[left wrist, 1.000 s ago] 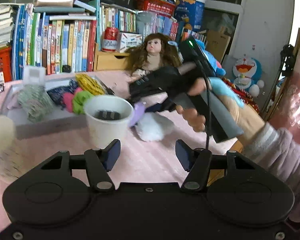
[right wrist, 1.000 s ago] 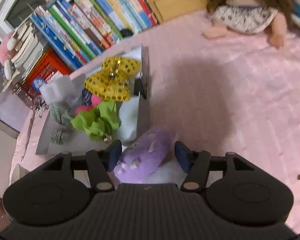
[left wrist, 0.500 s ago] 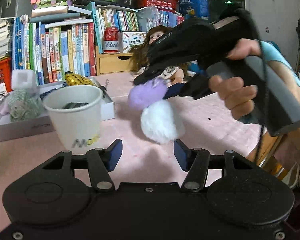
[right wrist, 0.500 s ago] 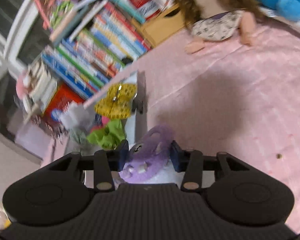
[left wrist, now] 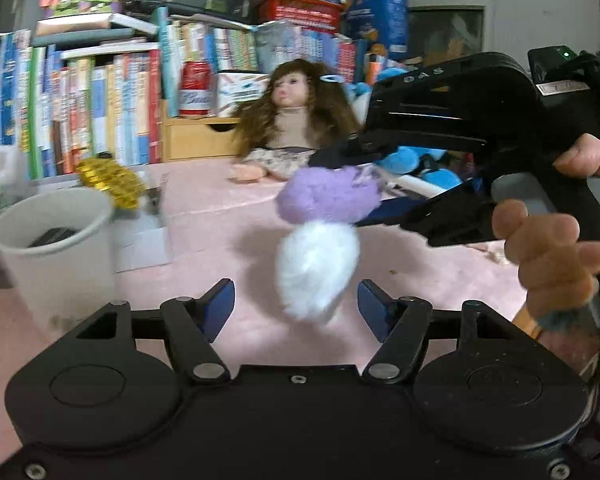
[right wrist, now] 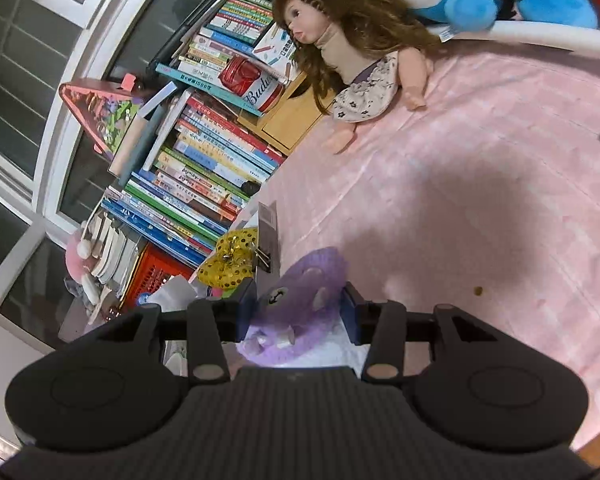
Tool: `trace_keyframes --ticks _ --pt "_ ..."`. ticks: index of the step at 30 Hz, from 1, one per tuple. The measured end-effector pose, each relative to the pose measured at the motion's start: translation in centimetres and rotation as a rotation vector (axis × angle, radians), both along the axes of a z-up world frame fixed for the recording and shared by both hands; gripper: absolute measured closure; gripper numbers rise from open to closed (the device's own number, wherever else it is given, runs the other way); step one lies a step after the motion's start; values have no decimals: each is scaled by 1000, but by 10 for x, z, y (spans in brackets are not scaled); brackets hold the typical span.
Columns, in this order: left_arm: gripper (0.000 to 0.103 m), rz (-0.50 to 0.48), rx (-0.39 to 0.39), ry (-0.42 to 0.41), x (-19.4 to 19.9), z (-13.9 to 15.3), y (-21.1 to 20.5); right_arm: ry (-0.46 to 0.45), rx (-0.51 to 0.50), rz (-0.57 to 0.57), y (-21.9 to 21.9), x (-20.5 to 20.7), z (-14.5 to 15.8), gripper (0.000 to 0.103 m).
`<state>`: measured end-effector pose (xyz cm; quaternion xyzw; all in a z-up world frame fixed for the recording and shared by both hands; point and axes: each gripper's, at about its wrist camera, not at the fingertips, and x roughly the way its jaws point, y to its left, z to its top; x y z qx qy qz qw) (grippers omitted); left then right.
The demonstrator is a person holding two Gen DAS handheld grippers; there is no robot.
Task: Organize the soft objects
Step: 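Grasp the plush's white fluffy tail with the left tool while the right tool holds it, then carry the purple plush in both tools over the grey tray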
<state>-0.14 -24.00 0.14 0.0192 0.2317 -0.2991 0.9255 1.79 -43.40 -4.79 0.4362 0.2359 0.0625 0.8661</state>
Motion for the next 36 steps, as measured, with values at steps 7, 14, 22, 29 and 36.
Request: trace_keyframes --ticks 7,14,22,29,36 --pt "46 -7 4 7 16 -6 -24 -1 1 8 -2 -1 0 53" --pt "65 -8 -6 38 29 -9 -31 -3 -1 25 -1 0 0 53" --pt "67 -4 -12 39 25 -7 -24 -8 -23 47 7 1 7 54" --pt "68 0 -34 30 21 3 -16 -19 -49 44 15 0 21 54" --pt "68 17 -68 31 13 13 0 -3 -94 31 27 10 39 55"
